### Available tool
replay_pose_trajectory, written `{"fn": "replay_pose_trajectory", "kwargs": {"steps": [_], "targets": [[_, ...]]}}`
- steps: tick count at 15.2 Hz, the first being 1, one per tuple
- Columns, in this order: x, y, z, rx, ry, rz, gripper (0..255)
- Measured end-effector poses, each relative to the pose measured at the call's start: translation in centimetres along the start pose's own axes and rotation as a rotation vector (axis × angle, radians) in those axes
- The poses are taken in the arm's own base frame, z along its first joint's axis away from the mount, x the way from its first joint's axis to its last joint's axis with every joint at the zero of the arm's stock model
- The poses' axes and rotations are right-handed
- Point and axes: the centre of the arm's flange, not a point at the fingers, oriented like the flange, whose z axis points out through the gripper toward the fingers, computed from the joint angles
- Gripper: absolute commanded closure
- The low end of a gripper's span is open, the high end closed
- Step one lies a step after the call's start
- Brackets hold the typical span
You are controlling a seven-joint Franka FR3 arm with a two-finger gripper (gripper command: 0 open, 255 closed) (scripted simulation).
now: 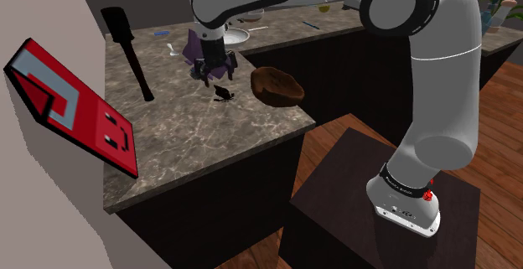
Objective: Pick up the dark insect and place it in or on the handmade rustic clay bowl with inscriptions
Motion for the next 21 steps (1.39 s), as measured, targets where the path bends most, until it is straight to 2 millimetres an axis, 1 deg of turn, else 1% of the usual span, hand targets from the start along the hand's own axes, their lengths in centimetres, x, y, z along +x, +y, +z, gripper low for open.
{"fn": "replay_pose_trajectory", "kwargs": {"steps": [5, 11, 12, 21], "targets": [[0.0, -0.1, 2.6, 0.000, -0.001, 0.001, 0], [-0.1, -0.1, 2.9, 0.000, 0.000, 0.001, 0], [-0.1, -0.1, 2.9, 0.000, 0.000, 0.001, 255], [-0.1, -0.1, 3.0, 0.000, 0.000, 0.001, 255]]}}
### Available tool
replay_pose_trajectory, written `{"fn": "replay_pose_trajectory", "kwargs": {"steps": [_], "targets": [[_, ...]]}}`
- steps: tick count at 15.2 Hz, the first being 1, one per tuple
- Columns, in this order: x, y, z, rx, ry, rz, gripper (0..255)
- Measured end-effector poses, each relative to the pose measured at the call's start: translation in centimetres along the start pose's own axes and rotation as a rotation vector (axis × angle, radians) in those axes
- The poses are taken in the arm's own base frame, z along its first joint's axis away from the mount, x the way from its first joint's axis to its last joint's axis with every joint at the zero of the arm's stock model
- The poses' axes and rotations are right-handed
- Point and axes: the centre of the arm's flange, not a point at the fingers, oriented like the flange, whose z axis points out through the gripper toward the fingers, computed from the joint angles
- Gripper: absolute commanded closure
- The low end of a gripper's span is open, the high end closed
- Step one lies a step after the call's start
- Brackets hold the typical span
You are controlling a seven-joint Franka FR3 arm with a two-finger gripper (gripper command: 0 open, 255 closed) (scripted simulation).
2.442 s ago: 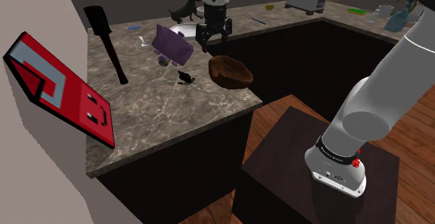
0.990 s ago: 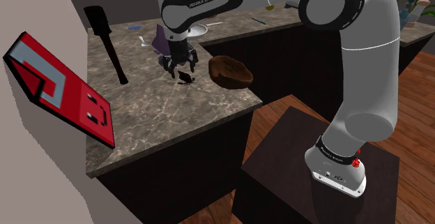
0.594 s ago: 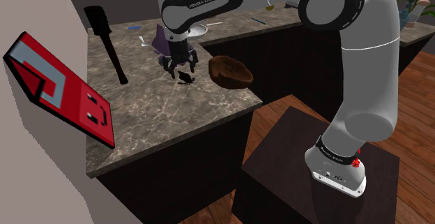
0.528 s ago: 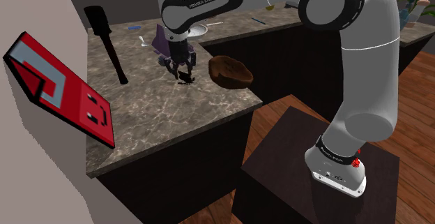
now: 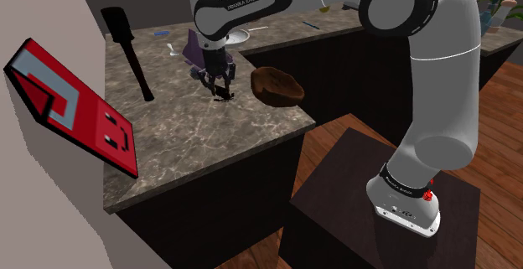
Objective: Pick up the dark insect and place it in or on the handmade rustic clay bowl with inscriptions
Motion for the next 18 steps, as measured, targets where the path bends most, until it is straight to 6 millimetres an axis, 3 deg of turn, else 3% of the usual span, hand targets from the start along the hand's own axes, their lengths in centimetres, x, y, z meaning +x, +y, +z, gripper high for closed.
{"fn": "replay_pose_trajectory", "kwargs": {"steps": [3, 18], "targets": [[-0.1, 0.0, -0.6, 0.000, 0.000, 0.000, 255], [-0.8, -0.2, -8.4, 0.000, 0.000, 0.000, 255]]}}
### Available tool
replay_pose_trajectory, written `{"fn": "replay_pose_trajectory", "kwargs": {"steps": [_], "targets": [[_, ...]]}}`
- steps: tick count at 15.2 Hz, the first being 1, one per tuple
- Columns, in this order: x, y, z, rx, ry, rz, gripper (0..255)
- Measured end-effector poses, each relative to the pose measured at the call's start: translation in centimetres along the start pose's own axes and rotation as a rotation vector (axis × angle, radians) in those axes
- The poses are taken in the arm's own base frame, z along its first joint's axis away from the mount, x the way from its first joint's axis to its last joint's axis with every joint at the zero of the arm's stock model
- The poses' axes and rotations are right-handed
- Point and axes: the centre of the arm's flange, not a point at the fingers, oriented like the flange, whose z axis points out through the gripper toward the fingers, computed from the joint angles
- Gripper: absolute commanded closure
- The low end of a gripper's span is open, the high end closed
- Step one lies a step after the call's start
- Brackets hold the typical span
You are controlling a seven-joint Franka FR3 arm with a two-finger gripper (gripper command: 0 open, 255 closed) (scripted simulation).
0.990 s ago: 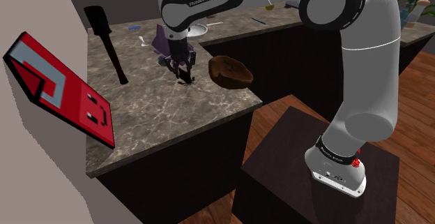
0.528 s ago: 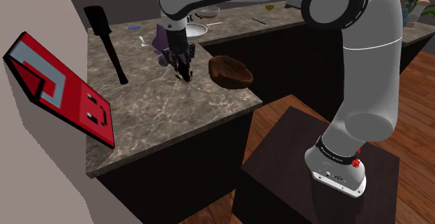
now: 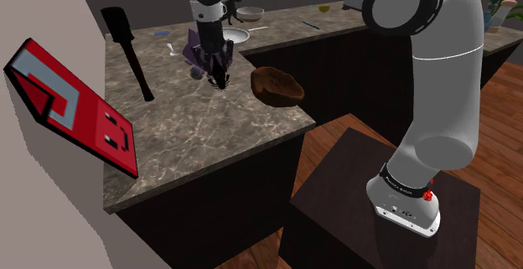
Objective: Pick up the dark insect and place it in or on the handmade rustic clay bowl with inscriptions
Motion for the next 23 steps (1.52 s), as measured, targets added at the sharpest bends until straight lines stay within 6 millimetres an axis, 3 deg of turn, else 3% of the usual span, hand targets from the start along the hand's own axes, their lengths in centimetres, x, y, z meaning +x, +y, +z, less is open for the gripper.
{"fn": "replay_pose_trajectory", "kwargs": {"steps": [16, 18, 23], "targets": [[-0.9, 0.0, -8.3, 0.000, 0.000, 0.000, 255], [-2.0, 1.1, -8.5, 0.000, -0.001, 0.000, 255], [-6.9, 5.1, -8.9, 0.000, 0.000, 0.000, 255]]}}
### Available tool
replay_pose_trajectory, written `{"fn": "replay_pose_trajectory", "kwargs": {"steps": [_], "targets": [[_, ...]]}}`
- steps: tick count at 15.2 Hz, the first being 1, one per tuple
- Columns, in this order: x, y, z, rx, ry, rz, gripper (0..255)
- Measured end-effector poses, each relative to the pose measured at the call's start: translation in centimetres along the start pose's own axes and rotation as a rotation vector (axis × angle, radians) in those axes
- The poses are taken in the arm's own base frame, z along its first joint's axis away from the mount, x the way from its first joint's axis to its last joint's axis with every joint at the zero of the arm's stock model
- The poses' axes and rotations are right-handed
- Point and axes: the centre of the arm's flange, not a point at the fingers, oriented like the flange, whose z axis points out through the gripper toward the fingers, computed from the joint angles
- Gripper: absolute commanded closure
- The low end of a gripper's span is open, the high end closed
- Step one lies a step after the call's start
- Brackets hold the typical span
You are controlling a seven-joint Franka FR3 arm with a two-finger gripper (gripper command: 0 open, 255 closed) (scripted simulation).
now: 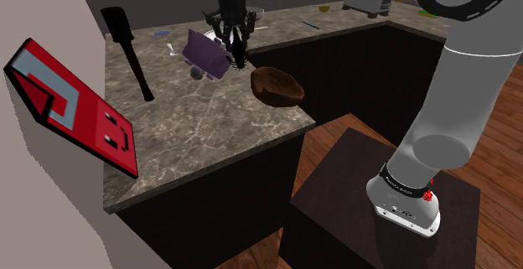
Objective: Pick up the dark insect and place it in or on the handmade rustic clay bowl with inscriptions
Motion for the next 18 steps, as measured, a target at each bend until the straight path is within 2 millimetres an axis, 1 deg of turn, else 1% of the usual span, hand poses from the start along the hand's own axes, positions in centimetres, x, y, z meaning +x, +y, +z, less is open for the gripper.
{"fn": "replay_pose_trajectory", "kwargs": {"steps": [1, 4, 7, 8, 9, 11, 18], "targets": [[-0.7, 0.9, 0.1, 0.000, 0.000, 0.000, 255], [-3.9, 3.9, 0.8, 0.000, 0.000, 0.001, 255], [-6.8, 6.1, 0.4, 0.000, 0.000, 0.000, 255], [-7.7, 6.8, 0.5, 0.000, 0.000, 0.000, 255], [-8.2, 7.1, 0.9, 0.000, 0.001, 0.000, 255], [-8.6, 7.6, 1.7, 0.000, 0.000, 0.000, 255], [-8.5, 7.9, 5.3, 0.000, -0.001, 0.000, 255]]}}
